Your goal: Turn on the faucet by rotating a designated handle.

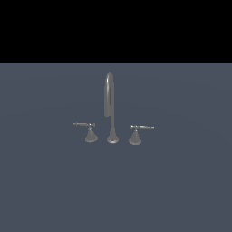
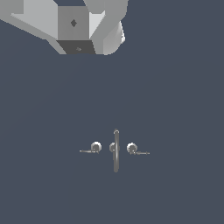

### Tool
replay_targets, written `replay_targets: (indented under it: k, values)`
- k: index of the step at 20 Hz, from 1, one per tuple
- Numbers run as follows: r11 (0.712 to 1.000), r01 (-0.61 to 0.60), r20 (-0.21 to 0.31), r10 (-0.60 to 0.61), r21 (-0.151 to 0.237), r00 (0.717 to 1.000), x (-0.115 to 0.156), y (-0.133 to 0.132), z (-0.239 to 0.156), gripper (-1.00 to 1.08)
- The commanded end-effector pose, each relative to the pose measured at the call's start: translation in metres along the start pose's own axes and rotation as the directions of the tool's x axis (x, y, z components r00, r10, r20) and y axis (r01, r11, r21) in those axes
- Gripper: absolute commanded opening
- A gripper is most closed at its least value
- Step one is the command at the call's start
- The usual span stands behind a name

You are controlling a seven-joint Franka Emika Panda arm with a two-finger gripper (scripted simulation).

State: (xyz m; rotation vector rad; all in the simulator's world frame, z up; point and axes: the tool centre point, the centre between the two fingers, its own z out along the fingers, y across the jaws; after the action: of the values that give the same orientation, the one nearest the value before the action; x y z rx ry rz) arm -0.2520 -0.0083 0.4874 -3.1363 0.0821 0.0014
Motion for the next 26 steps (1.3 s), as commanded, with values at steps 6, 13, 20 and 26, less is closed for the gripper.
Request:
replay_targets:
  k: [6,13,20,26]
  values:
    - [1.0,0.025,0.013,-0.025,0.004,1.0,0.001,-0.003,0.003,-1.0]
    - [0.998,0.063,0.027,-0.063,0.014,0.998,0.0,-0.007,0.006,-1.0]
    - [1.0,0.021,0.027,-0.021,-0.003,0.999,0.008,-0.004,0.01,-1.0]
    - [0.997,-0.069,0.026,0.07,-0.04,0.997,0.027,0.002,0.02,-1.0]
